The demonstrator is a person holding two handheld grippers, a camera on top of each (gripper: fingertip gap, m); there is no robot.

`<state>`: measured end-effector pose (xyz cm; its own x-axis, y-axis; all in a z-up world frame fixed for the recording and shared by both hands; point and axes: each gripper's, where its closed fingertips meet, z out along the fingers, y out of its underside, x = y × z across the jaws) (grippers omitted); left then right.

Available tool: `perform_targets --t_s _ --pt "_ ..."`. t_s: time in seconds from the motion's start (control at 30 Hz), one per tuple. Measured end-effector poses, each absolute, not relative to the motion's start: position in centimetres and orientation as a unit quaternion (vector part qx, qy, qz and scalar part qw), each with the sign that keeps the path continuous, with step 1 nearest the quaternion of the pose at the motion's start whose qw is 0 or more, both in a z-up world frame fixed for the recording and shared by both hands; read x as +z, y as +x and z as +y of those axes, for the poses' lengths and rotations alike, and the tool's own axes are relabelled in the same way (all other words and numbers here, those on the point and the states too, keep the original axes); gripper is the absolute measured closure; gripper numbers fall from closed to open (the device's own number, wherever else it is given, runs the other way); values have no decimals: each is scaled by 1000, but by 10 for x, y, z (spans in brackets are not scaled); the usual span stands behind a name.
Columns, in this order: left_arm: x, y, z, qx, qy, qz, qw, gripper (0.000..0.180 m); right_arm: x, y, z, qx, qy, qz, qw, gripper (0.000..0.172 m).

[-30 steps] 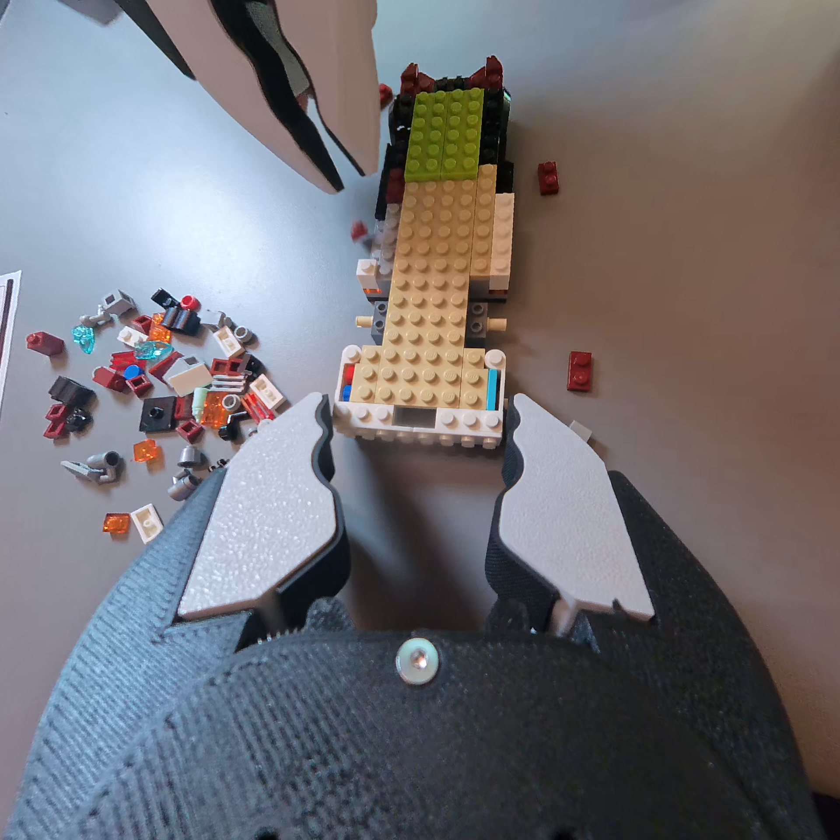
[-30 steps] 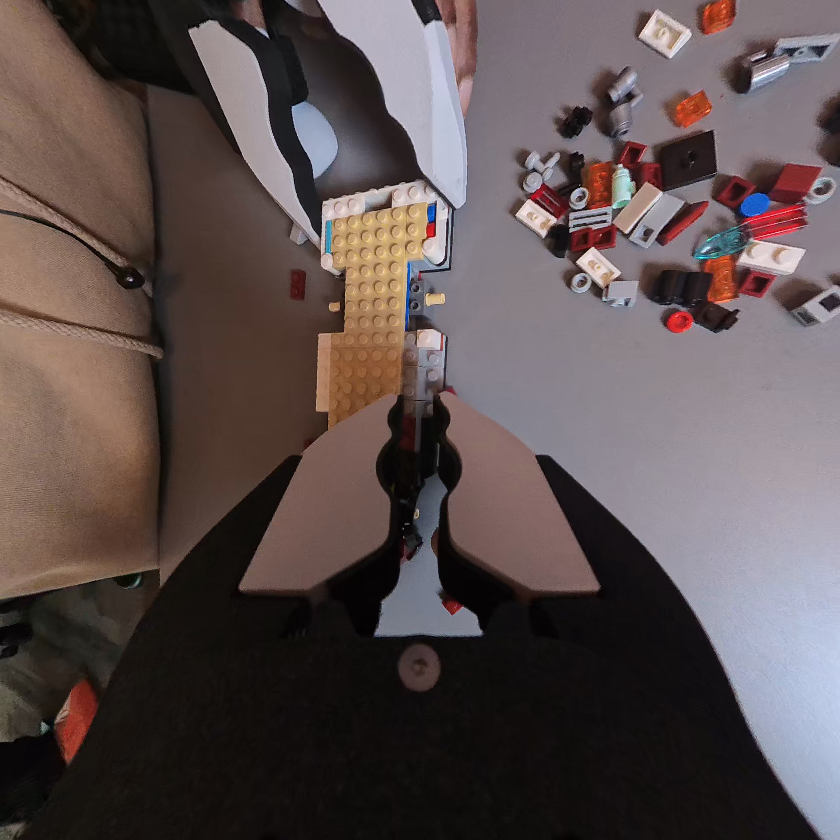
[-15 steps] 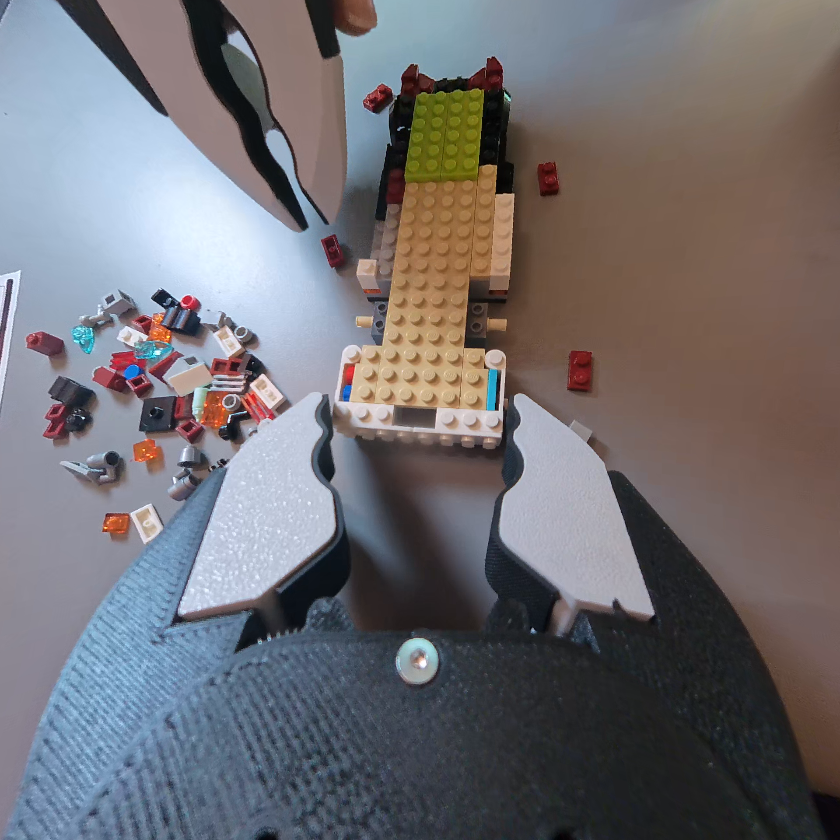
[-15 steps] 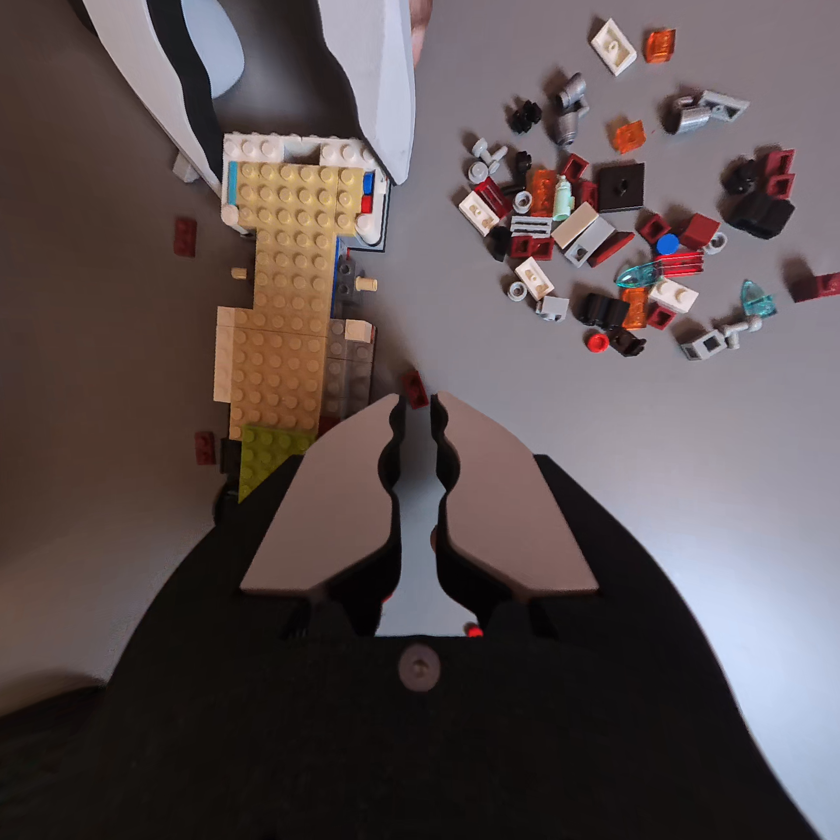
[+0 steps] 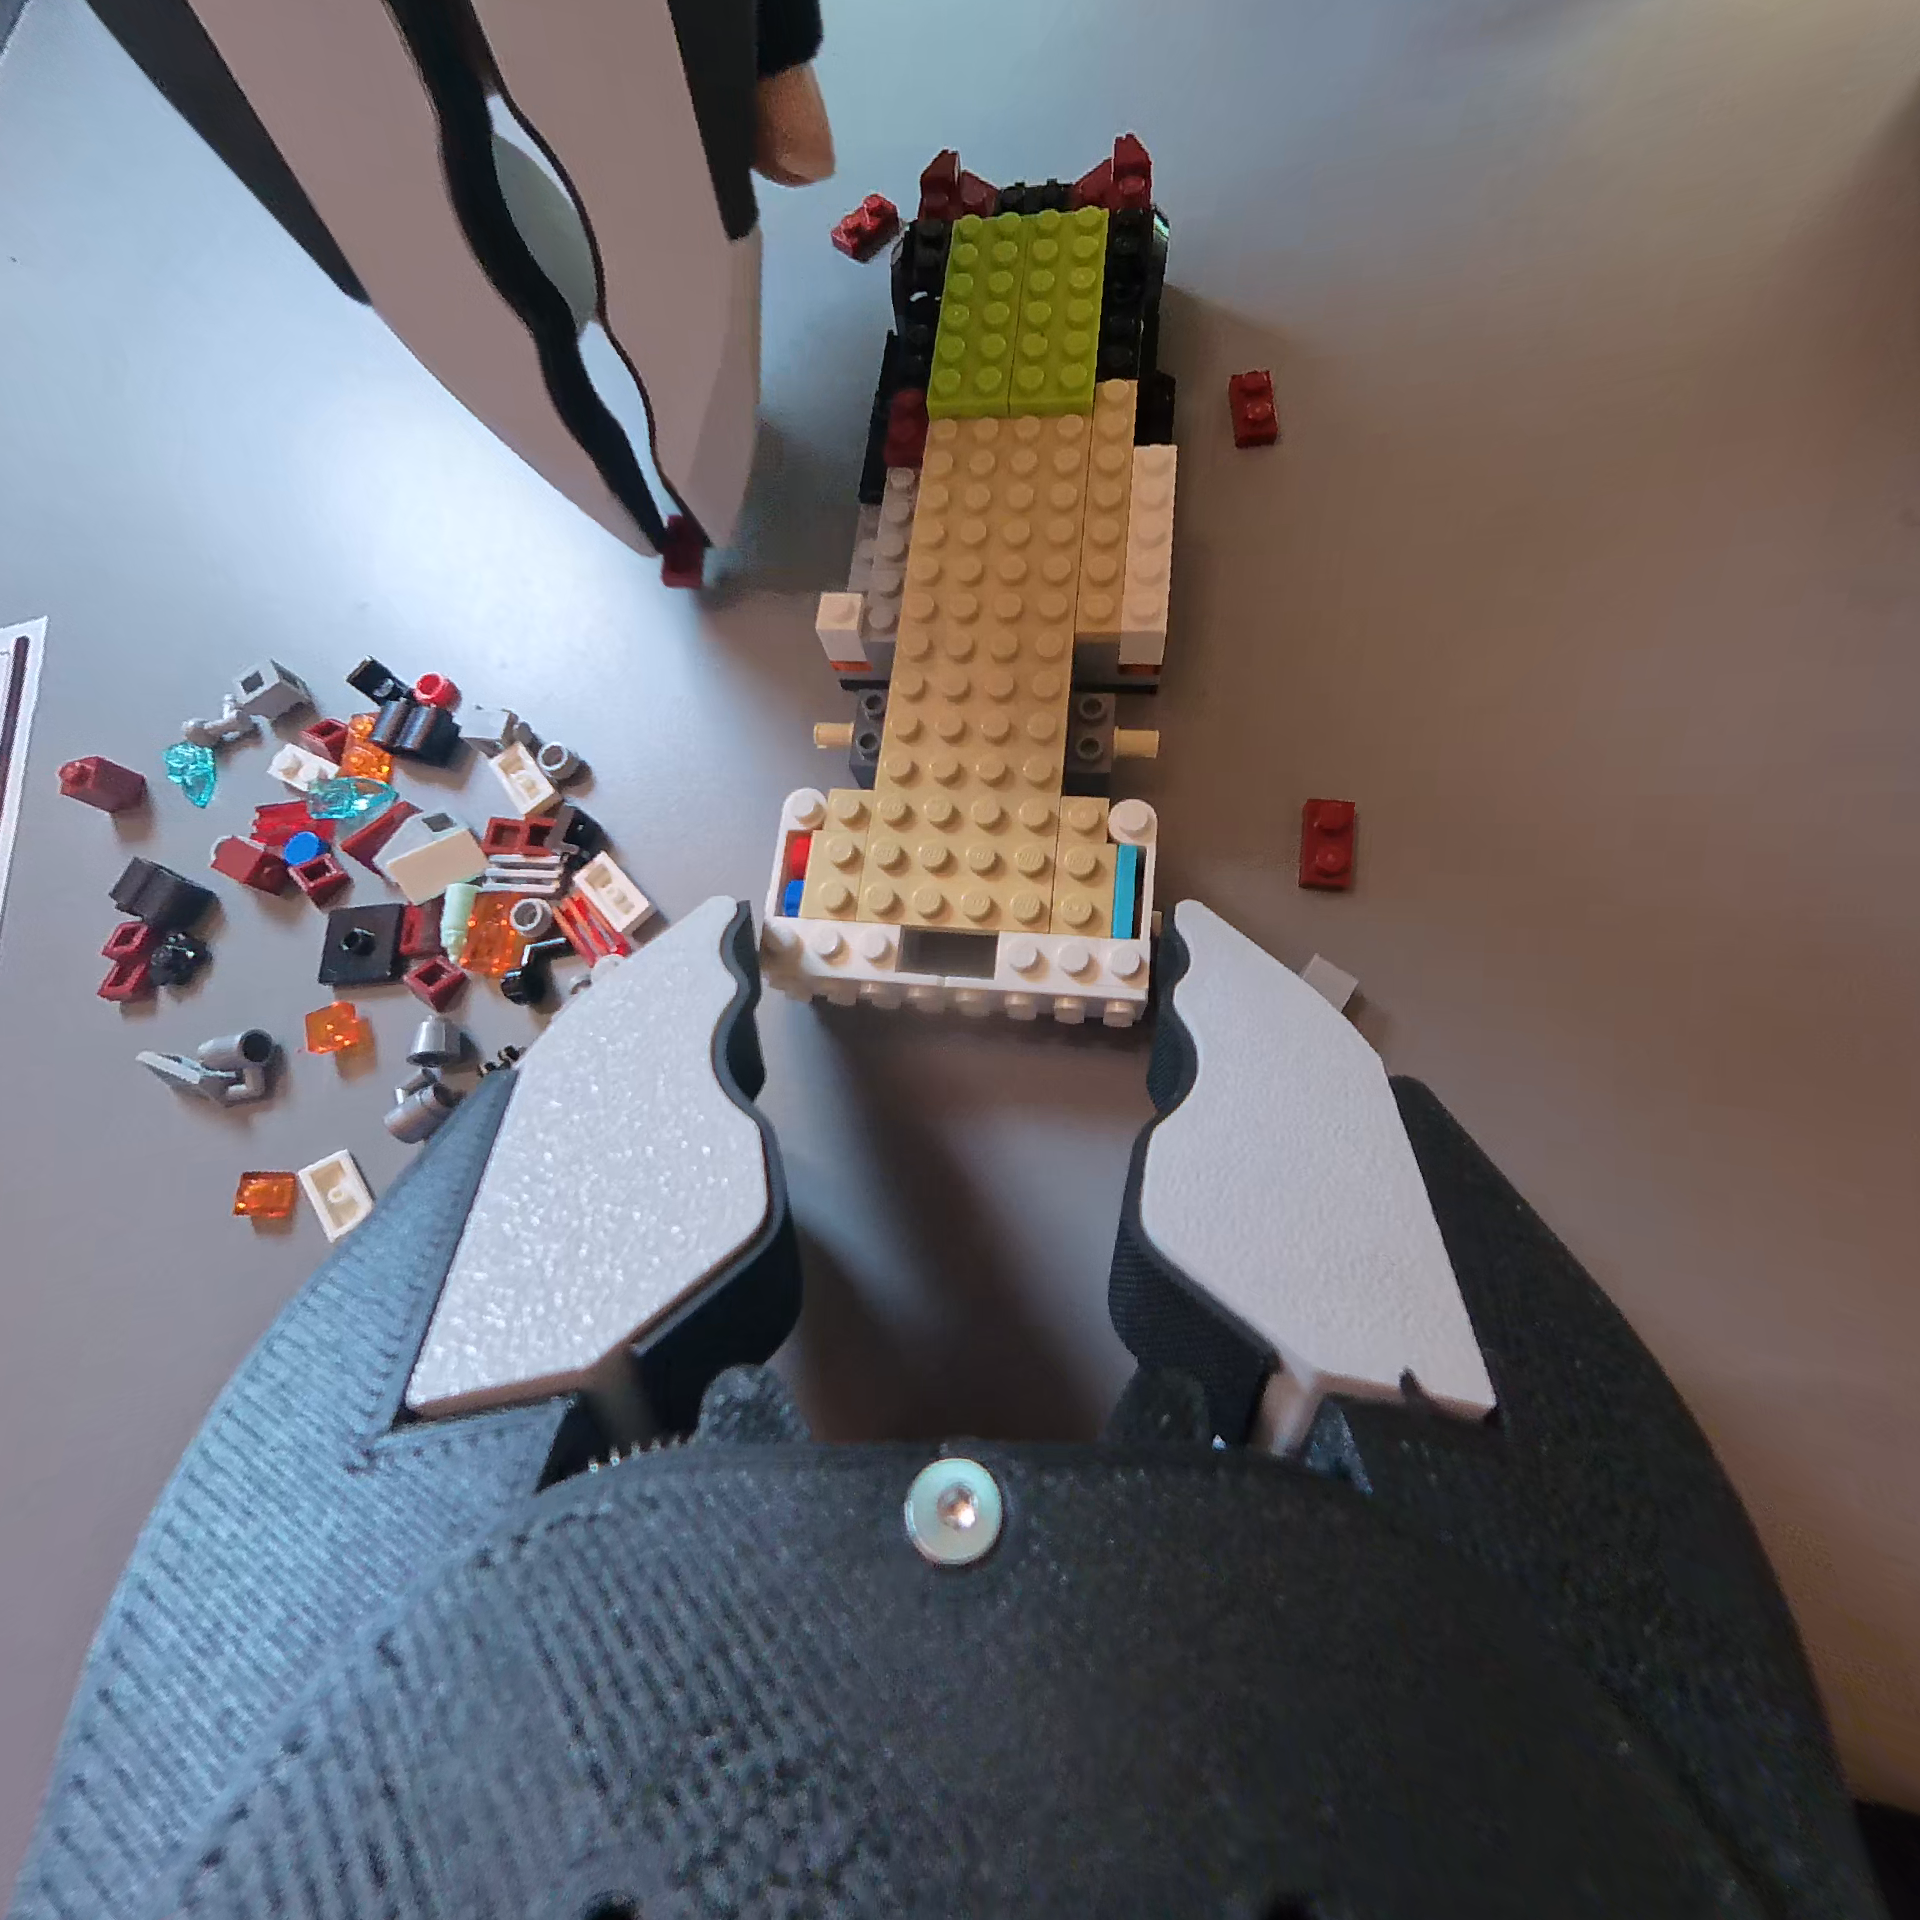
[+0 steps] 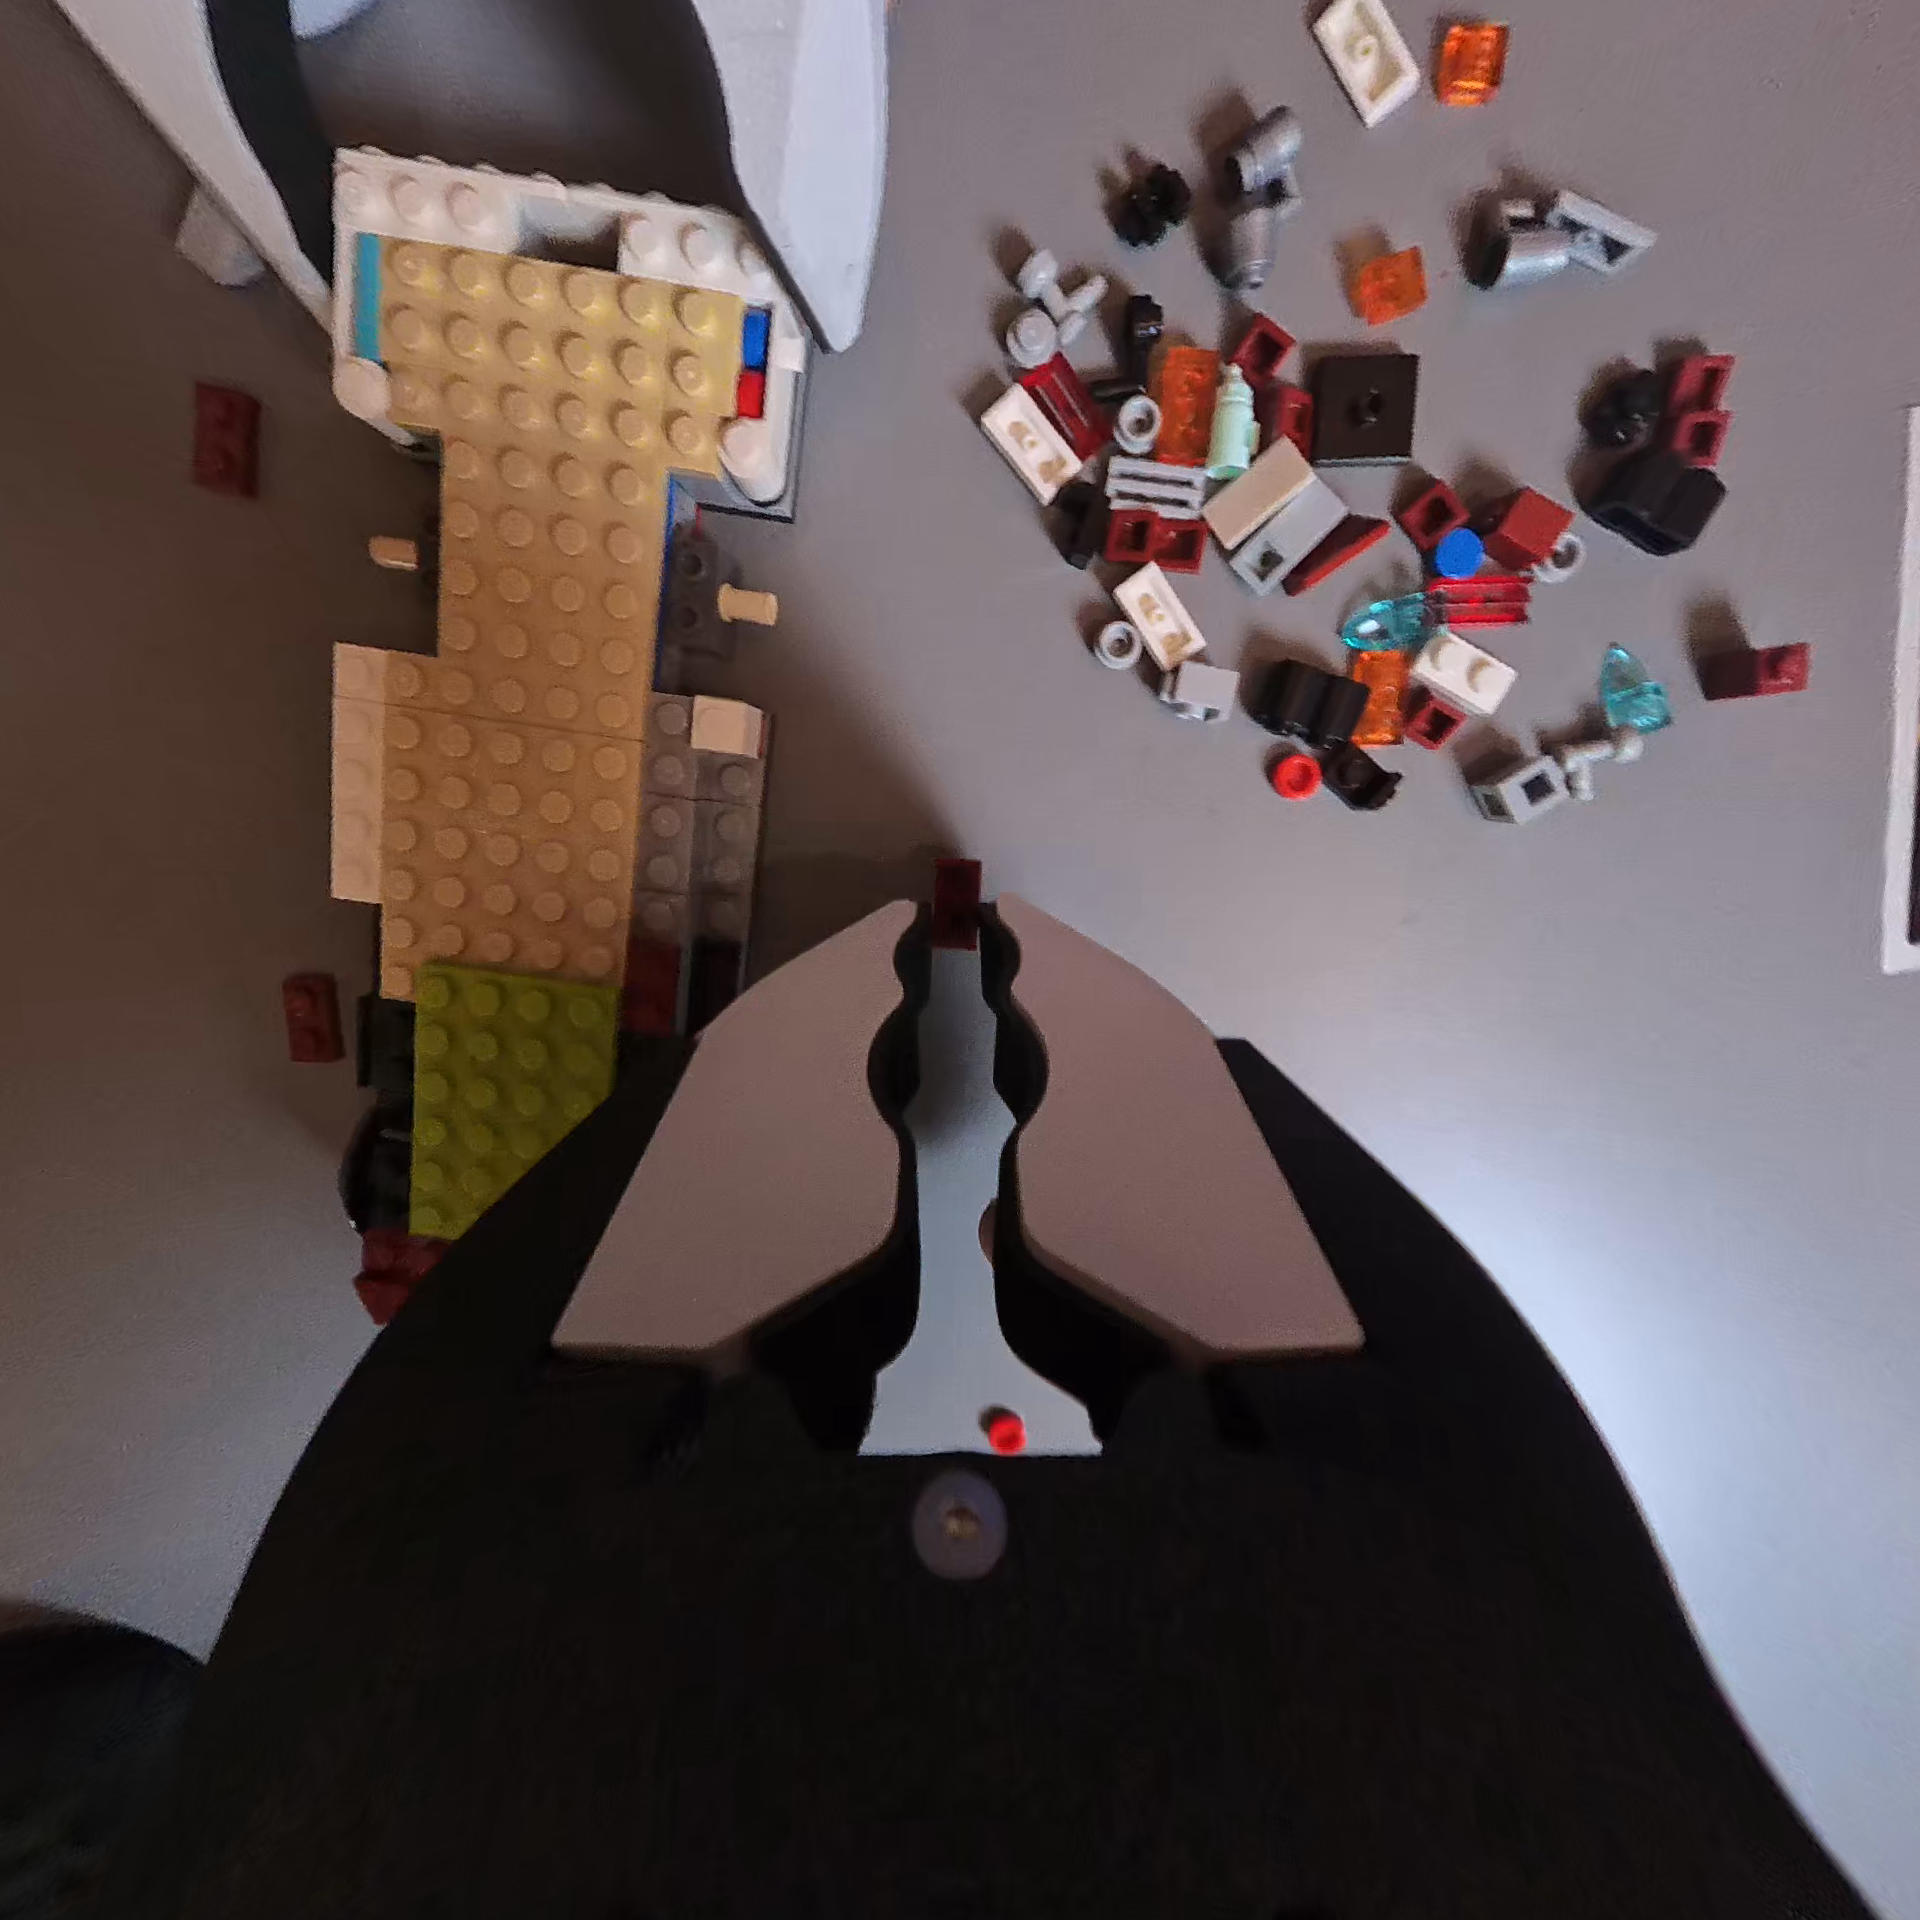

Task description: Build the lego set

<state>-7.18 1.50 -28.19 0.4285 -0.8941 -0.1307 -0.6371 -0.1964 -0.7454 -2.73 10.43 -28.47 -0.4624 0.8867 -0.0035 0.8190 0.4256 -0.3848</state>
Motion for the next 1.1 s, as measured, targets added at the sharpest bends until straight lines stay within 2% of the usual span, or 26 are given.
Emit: perform_targets --t_s 0.13,1.1 --pt "-282 -72 15 -169 -755 507 381 107 -282 -20 109 167 -515 -833 113 158" --pt "-282 -72 15 -168 -755 507 380 107 -283 -24 105 192 -530 -814 135 159"
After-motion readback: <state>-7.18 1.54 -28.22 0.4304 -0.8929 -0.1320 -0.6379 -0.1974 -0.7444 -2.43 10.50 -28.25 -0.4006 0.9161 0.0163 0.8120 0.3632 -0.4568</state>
